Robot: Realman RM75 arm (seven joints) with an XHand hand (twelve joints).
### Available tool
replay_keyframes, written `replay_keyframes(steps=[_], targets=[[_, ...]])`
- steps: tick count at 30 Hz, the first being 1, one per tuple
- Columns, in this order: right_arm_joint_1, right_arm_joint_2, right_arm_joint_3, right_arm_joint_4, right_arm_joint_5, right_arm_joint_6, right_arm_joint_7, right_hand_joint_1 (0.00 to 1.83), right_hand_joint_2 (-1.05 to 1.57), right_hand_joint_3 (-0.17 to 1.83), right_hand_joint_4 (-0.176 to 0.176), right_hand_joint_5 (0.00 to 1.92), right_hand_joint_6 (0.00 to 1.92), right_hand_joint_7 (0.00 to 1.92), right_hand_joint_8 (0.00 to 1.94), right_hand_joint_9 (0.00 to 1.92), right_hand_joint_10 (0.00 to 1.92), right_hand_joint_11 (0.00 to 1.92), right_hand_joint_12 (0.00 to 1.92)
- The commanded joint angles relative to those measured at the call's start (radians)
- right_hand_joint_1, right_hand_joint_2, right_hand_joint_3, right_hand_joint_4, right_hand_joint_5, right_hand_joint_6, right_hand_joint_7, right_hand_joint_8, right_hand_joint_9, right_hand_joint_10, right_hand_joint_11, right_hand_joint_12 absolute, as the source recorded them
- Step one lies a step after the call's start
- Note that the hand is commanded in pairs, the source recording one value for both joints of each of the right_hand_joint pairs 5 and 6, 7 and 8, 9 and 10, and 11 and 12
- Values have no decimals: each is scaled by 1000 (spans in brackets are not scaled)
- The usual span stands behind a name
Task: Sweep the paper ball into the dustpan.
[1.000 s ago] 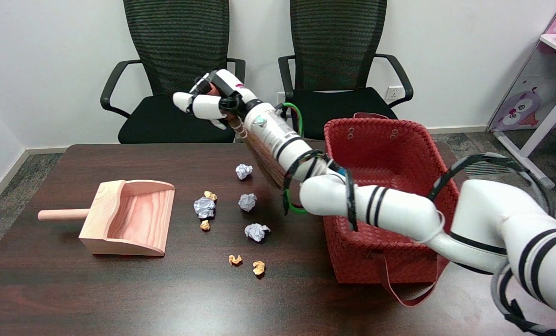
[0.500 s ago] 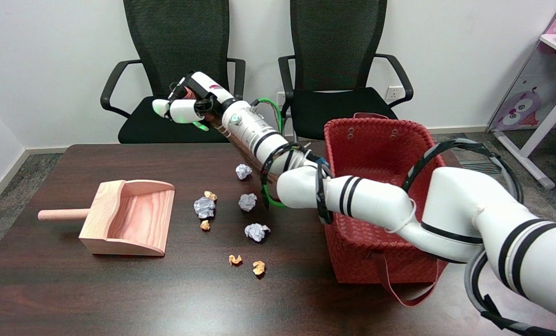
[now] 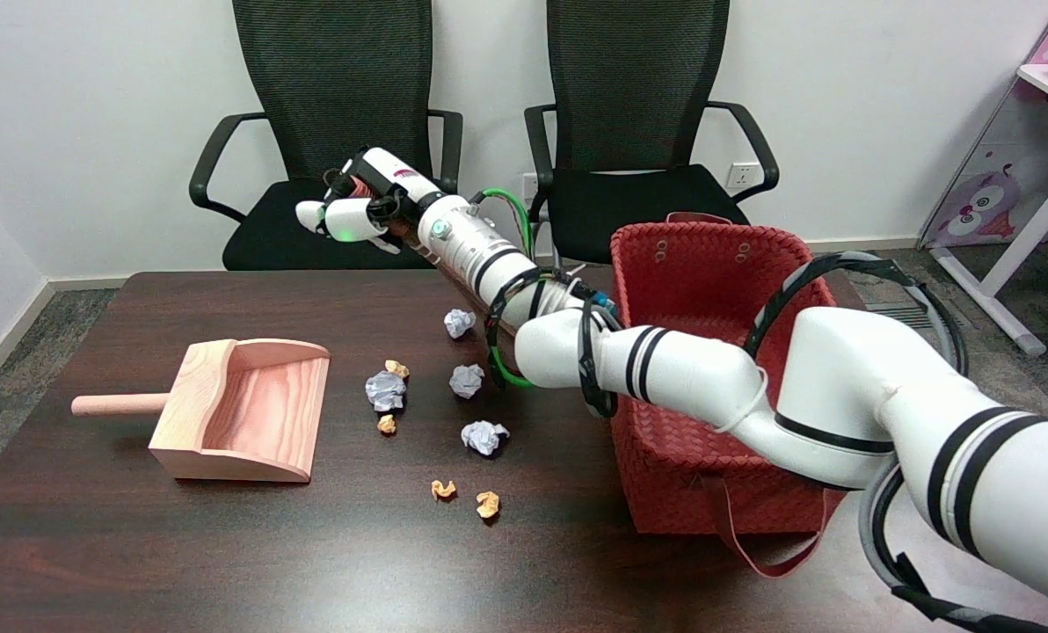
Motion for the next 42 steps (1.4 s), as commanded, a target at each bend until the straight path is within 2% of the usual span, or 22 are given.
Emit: replay_keyframes(steps=[1,16,25,42], targets=[[-8,-50,-10,74,-3,-41,13,973,1571,546,176,1920,1920,1920,1920,1920,1920,1920,1920],[-24,-106,-14,86,-3,-71,25,956,1571,641,176,1920,1920,1920,1920,1920,1920,1920,1920],[-49,-109,-38,77,-11,-98,156,941,1571,628,176,1920,1920,1920,1920,1920,1920,1907,1907],[-98,-87,-27,-87,-8,-74,204,941,1571,612,176,1920,1920,1920,1920,1920,1920,1890,1890]])
